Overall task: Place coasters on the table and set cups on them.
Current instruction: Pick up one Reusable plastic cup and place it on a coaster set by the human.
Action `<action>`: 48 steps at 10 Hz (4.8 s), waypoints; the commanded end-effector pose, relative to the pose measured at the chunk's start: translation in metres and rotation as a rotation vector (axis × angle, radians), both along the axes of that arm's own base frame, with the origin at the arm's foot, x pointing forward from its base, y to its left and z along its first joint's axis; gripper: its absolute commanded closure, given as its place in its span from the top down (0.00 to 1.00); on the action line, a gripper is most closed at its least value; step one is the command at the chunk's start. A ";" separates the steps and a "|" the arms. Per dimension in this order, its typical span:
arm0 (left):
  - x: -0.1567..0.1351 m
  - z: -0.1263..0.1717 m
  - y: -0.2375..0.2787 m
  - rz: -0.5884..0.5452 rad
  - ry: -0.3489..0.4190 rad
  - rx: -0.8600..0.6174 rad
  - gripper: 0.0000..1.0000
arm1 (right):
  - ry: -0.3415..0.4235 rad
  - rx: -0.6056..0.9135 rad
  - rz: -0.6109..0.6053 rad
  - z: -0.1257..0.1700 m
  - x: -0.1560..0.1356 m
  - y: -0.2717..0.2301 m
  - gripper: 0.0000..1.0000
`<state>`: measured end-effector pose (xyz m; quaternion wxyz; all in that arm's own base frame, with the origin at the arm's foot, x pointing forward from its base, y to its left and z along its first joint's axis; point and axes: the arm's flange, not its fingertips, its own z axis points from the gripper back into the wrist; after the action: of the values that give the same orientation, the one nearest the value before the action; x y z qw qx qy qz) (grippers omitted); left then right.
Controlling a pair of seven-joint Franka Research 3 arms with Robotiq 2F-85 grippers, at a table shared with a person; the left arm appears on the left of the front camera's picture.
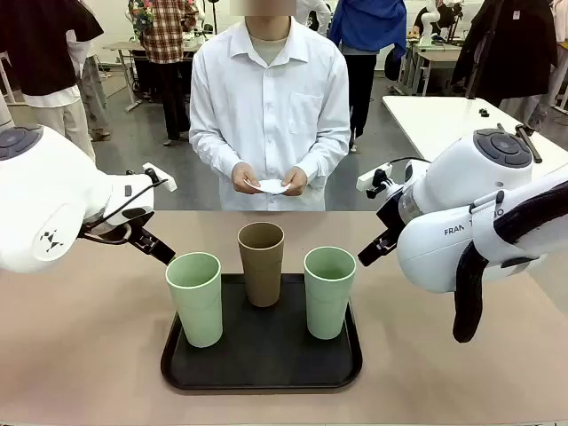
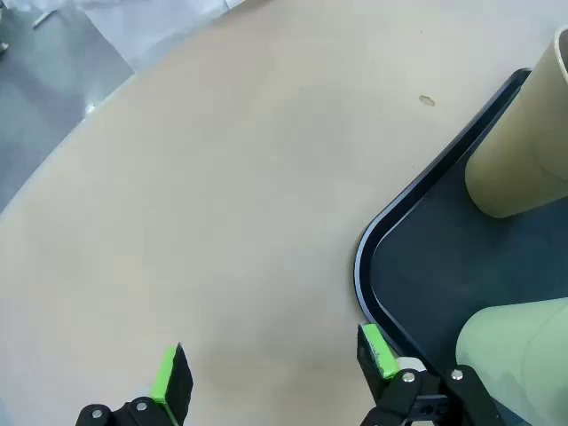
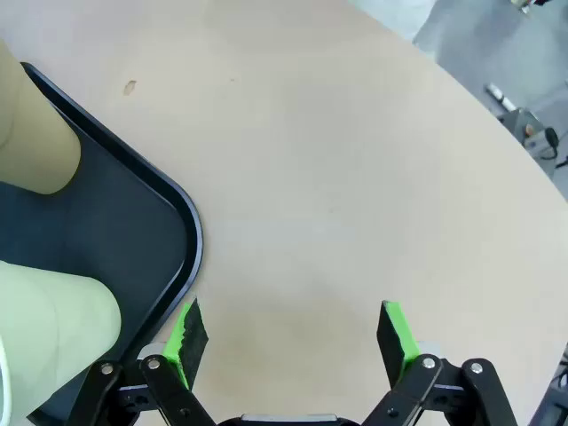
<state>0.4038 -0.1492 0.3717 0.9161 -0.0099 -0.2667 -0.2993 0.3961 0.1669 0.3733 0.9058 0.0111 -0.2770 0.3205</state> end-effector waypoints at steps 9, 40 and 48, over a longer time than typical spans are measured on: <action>0.000 0.000 0.000 0.000 0.000 0.000 1.00 | 0.000 0.000 0.000 0.000 0.000 0.000 1.00; -0.055 0.029 0.233 0.236 0.708 -0.990 1.00 | 0.901 1.009 -0.166 -0.006 -0.118 -0.207 1.00; -0.077 0.031 0.282 0.328 0.672 -1.062 1.00 | 0.834 1.094 -0.253 0.008 -0.120 -0.279 1.00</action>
<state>0.3271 0.1313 0.4035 0.8575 -0.5085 -0.0726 0.0302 0.2720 -0.1112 0.3849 0.8306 0.5562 -0.0242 0.0065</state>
